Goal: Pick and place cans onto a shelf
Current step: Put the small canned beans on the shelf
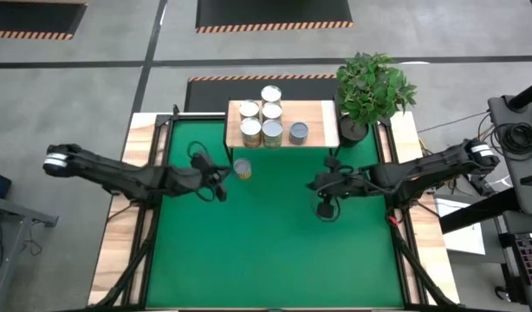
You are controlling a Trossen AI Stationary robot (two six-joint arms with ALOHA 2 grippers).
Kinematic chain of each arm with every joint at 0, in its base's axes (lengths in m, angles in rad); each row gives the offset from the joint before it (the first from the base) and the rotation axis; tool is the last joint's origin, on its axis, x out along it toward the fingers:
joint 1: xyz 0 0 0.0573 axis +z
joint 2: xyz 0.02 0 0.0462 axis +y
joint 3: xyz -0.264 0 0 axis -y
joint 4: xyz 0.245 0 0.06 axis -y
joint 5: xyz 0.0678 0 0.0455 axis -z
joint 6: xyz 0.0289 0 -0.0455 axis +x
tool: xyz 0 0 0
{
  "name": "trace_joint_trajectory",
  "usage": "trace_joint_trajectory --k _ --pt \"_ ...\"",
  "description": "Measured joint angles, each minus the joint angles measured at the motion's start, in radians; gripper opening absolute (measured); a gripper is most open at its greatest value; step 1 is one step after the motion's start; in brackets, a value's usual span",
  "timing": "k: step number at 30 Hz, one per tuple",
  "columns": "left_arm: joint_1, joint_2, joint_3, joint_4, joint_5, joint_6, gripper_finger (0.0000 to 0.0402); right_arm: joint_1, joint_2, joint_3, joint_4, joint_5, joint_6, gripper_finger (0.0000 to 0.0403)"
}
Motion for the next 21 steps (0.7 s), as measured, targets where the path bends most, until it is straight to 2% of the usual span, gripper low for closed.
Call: trace_joint_trajectory --k 3,8,11,16,21 --pt "-0.065 0.136 -0.01 0.107 -0.064 0.024 0.0 0.0 -0.009 -0.009 0.089 -0.001 -0.083 0.0012" --pt "-0.161 0.39 0.002 0.246 -0.324 0.034 0.0 0.0 -0.01 -0.009 0.144 0.0 -0.161 0.0012" --pt "-0.184 0.505 0.036 0.254 -0.42 0.008 0.0 0.0 -0.01 -0.01 0.148 -0.001 -0.166 0.0012" --pt "-0.18 0.637 0.08 0.253 -0.432 -0.093 0.0012 0.0 -0.01 -0.015 0.148 -0.001 -0.172 0.0012" --pt "-0.178 0.673 0.083 0.254 -0.428 -0.163 0.0064 0.0 -0.01 -0.021 0.147 -0.001 -0.172 0.0012"
